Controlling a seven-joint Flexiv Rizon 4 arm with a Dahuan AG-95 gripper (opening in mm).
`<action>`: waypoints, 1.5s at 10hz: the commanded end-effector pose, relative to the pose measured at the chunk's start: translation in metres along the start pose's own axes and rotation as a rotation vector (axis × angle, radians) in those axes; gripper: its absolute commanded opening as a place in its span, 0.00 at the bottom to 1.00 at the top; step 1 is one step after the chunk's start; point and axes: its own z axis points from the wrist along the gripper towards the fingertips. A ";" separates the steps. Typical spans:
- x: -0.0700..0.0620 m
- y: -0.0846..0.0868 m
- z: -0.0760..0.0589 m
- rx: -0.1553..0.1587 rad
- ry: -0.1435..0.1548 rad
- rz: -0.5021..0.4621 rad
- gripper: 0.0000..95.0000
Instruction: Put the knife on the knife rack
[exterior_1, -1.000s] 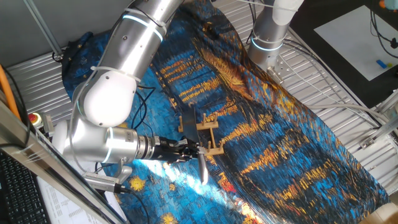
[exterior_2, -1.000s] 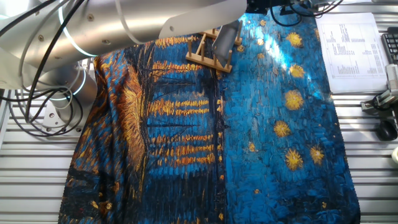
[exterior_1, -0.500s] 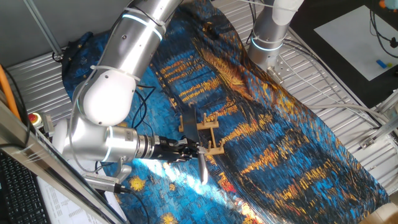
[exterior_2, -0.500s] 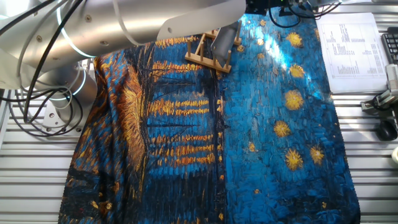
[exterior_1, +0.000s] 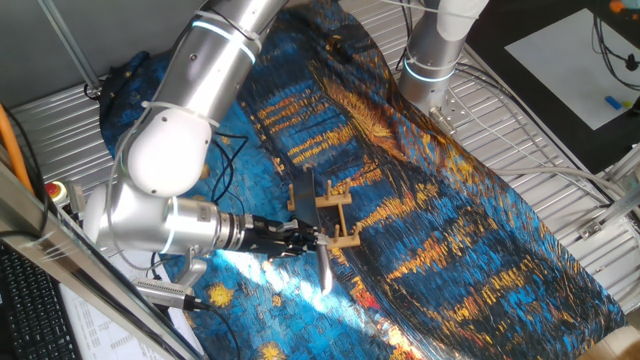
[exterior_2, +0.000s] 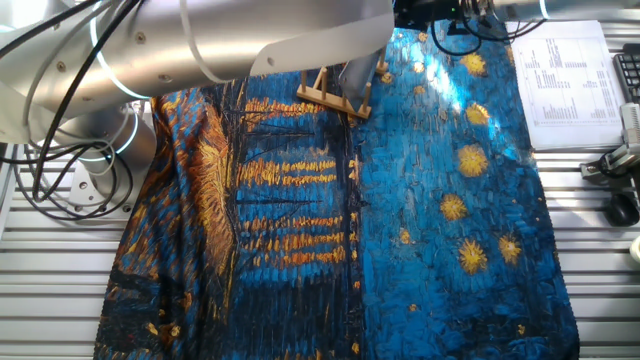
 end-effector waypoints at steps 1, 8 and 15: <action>-0.001 -0.002 -0.003 -0.012 0.021 -0.002 0.00; -0.002 -0.008 -0.002 -0.042 0.035 -0.010 0.00; -0.002 -0.009 -0.003 -0.056 0.041 -0.017 0.00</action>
